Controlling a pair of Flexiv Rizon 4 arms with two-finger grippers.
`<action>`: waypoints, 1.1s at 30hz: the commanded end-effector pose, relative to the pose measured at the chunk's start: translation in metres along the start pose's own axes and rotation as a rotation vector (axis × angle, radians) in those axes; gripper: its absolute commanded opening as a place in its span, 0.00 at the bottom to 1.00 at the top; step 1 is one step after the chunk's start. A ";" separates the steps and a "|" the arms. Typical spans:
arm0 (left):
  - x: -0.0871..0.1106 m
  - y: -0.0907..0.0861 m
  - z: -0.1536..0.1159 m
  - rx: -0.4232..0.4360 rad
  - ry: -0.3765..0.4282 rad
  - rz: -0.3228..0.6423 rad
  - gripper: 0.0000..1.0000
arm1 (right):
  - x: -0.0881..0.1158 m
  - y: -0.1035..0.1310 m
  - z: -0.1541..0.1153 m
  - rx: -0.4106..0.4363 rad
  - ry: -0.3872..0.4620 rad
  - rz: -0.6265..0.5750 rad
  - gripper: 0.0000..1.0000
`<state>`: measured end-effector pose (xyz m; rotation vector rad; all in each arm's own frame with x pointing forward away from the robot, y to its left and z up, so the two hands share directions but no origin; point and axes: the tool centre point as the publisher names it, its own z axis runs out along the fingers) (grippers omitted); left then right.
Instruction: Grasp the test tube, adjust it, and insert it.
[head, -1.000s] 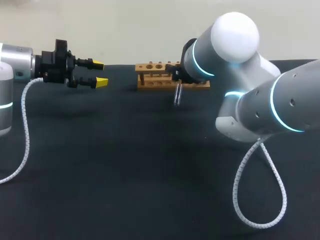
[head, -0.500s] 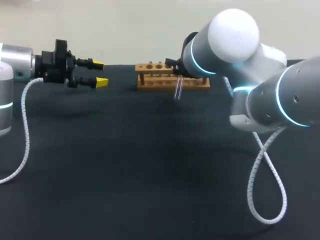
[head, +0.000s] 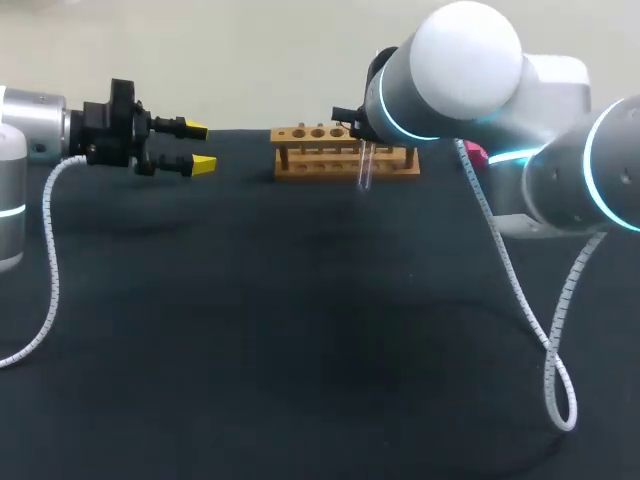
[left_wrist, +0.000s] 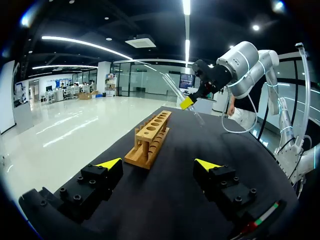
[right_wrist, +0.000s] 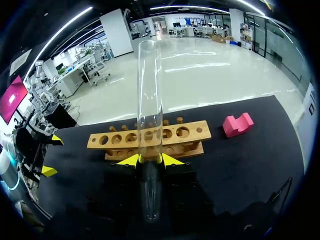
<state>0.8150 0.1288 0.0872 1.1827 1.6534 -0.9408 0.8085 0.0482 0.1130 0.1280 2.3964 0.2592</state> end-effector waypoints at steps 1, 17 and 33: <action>0.001 -0.001 0.000 -0.003 -0.004 0.003 1.00 | 0.013 -0.008 -0.031 0.011 -0.357 -0.001 0.00; 0.001 -0.001 0.000 -0.003 -0.004 0.003 1.00 | 0.020 -0.026 -0.060 0.036 -0.526 -0.024 0.00; 0.001 -0.001 0.000 -0.003 -0.004 0.003 1.00 | 0.016 -0.031 -0.058 0.005 -0.557 -0.005 0.00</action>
